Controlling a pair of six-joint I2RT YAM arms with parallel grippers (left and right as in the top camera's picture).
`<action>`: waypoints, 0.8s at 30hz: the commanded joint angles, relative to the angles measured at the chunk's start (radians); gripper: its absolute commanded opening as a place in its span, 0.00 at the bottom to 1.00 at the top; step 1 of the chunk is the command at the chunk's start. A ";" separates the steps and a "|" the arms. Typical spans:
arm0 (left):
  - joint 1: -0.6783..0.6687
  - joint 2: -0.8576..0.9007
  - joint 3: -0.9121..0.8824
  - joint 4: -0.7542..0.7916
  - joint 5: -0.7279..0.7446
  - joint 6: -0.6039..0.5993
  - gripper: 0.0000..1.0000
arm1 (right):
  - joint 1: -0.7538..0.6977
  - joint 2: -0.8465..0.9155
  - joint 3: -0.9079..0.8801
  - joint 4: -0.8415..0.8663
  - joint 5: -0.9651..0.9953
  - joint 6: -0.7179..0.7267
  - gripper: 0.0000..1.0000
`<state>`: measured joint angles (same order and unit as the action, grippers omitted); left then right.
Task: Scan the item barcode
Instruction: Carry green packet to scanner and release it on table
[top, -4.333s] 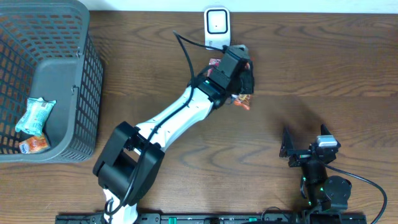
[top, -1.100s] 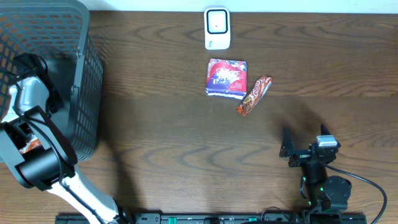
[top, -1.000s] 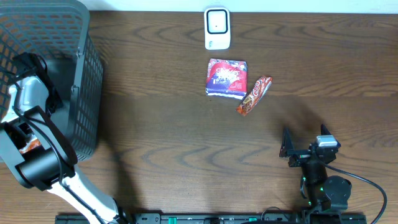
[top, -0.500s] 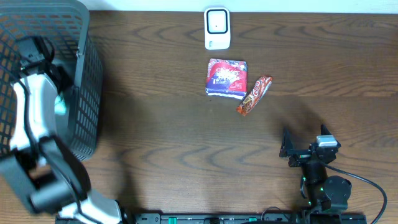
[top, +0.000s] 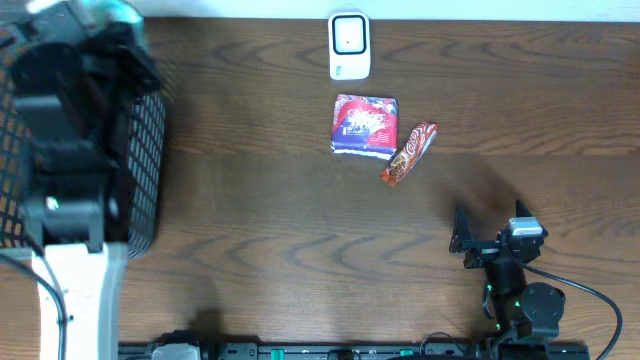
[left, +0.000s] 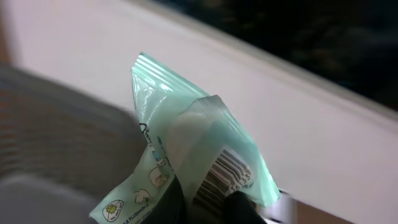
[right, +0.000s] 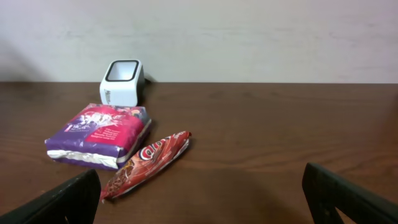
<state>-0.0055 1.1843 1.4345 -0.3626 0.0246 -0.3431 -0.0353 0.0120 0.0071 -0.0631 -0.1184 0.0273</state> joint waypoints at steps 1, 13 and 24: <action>-0.129 -0.008 0.008 0.002 0.013 -0.037 0.07 | -0.006 -0.005 -0.002 -0.004 0.000 0.013 0.99; -0.483 0.313 0.008 0.002 0.010 -0.068 0.07 | -0.006 -0.005 -0.002 -0.004 0.000 0.013 0.99; -0.656 0.611 0.008 -0.014 0.009 -0.212 0.07 | -0.006 -0.005 -0.002 -0.004 0.000 0.013 0.99</action>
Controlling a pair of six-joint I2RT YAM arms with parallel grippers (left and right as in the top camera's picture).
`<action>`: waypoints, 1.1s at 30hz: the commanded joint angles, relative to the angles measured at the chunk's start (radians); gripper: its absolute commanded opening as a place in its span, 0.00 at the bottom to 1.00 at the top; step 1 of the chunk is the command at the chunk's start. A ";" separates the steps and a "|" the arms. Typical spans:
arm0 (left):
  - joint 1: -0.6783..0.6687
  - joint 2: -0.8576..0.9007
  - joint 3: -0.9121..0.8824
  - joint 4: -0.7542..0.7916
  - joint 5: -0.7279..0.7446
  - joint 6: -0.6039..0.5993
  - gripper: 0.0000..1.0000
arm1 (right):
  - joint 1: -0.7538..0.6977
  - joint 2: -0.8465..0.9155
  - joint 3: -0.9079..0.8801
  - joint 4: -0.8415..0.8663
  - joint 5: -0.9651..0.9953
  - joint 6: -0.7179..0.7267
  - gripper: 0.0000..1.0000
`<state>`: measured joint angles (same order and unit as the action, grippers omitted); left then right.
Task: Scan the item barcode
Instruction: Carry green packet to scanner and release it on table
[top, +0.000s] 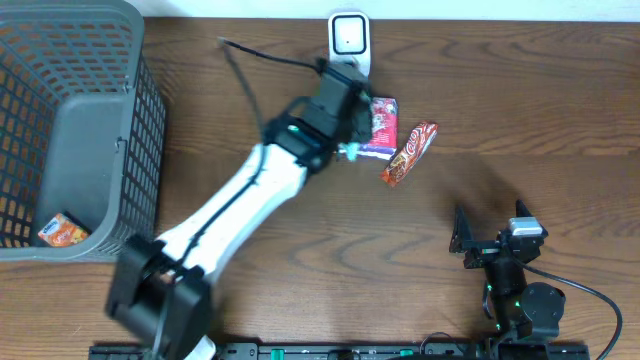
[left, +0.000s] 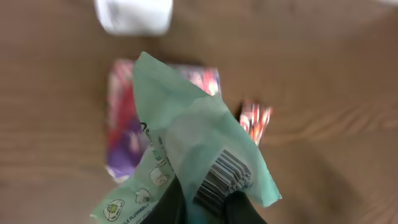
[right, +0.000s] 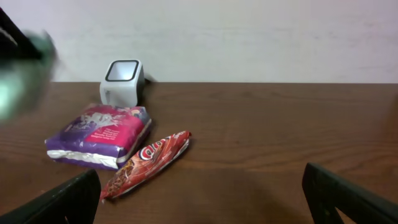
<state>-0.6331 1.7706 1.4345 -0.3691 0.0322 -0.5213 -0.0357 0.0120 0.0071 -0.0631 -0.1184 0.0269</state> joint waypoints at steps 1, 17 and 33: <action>-0.038 0.039 0.008 -0.016 0.002 -0.034 0.08 | -0.006 -0.005 -0.002 -0.004 0.000 0.013 0.99; -0.024 0.074 0.012 -0.021 0.002 0.068 0.71 | -0.006 -0.005 -0.001 -0.004 0.000 0.013 0.99; 0.462 -0.294 0.017 -0.021 0.001 0.151 0.71 | -0.006 -0.005 -0.002 -0.004 0.000 0.013 0.99</action>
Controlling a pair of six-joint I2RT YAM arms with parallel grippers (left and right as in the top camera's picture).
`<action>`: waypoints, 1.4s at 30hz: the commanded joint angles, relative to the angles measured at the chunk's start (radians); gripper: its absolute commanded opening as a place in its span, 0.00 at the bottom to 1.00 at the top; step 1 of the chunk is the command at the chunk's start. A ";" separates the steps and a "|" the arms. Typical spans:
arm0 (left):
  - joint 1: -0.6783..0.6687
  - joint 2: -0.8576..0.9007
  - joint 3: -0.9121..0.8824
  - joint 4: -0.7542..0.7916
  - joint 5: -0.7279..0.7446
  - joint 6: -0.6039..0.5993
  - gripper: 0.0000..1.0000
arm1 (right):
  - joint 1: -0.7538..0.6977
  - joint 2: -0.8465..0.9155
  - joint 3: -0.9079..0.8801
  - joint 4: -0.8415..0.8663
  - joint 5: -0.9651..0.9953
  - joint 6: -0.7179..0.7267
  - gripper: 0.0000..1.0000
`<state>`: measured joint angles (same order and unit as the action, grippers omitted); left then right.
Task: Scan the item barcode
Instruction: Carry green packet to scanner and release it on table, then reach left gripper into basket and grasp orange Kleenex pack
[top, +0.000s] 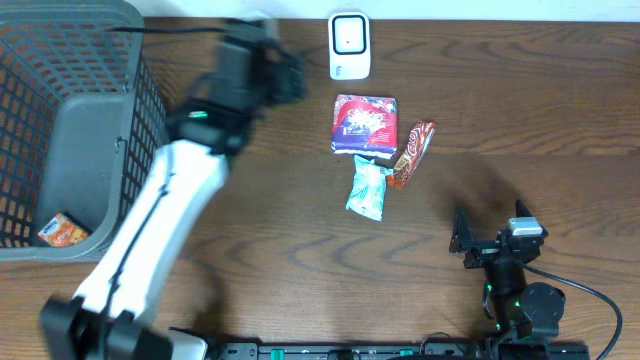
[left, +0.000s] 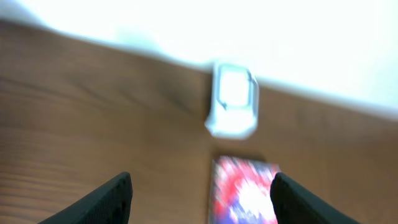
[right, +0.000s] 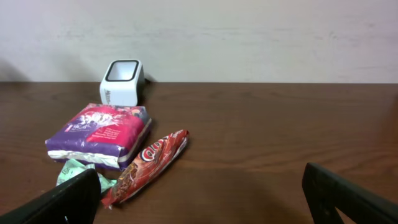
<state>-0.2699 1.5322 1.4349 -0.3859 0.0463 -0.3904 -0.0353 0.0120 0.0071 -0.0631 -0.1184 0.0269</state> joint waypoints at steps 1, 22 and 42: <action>0.148 -0.072 0.017 -0.010 -0.013 0.020 0.71 | -0.006 -0.005 -0.001 -0.004 0.000 0.013 0.99; 0.827 -0.014 -0.029 -0.341 -0.021 0.079 0.71 | -0.006 -0.005 -0.002 -0.004 0.000 0.013 0.99; 0.843 0.333 -0.066 -0.554 -0.515 -0.021 0.57 | -0.006 -0.005 -0.002 -0.004 0.000 0.013 0.99</action>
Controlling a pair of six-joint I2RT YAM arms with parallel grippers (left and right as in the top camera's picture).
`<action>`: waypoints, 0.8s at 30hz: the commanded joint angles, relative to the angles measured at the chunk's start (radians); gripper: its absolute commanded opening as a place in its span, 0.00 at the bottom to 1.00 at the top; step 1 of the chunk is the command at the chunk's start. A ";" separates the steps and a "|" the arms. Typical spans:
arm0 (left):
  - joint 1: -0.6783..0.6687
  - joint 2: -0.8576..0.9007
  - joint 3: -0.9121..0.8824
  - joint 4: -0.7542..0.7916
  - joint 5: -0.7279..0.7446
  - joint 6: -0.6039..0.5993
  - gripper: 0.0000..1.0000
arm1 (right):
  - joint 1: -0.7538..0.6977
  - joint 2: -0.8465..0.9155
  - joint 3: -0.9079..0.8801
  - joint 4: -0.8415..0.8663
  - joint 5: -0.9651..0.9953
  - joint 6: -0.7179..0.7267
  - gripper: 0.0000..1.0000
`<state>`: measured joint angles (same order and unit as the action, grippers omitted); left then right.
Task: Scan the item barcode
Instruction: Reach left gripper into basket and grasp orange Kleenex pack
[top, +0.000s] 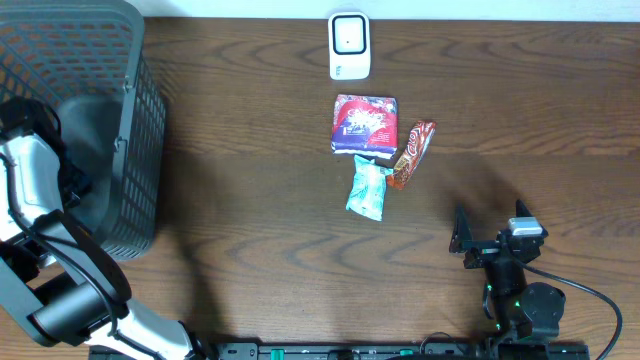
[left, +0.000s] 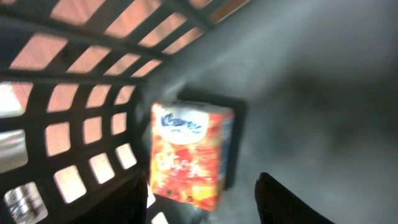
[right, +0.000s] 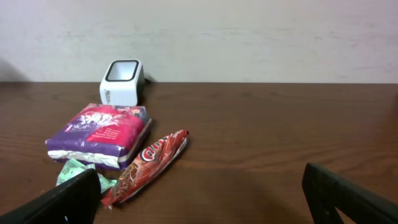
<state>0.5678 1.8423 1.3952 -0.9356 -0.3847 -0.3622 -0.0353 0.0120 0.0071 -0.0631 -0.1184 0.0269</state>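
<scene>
The white scanner (top: 349, 45) stands at the table's far edge. In front of it lie a purple pack (top: 365, 124), a red snack bar (top: 410, 153) and a green packet (top: 367, 188). My left gripper (left: 205, 208) is open inside the grey basket (top: 130, 60), just above an orange packet (left: 189, 155) lying on the basket floor. The left arm (top: 25, 180) hides that packet in the overhead view. My right gripper (right: 205, 205) stands open and empty near the table's front, facing the items.
The basket's mesh wall (left: 74, 112) is close on the left of the orange packet. The right arm (top: 505, 260) sits at the front right. Bare wood lies between the basket and the items.
My left gripper was open over the table near the scanner; now it is inside the basket over the orange packet. The green packet and the right arm have not moved.
My left gripper held the green packet above the basket, then over the purple pack in front of the scanner. Later the packet lay on the table below the purple pack with the gripper open nearby. Now the gripper is in the basket.
</scene>
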 joint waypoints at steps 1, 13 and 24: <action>0.006 0.027 -0.037 0.000 -0.084 -0.061 0.57 | -0.006 -0.005 -0.002 -0.004 0.000 0.013 0.99; 0.018 0.030 -0.147 0.090 -0.084 -0.081 0.66 | -0.006 -0.005 -0.001 -0.004 0.000 0.013 0.99; 0.031 0.030 -0.207 0.134 -0.008 -0.080 0.32 | -0.006 -0.005 -0.001 -0.004 0.000 0.013 0.99</action>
<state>0.5957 1.8591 1.1992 -0.8005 -0.4271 -0.4393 -0.0353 0.0120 0.0071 -0.0631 -0.1184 0.0269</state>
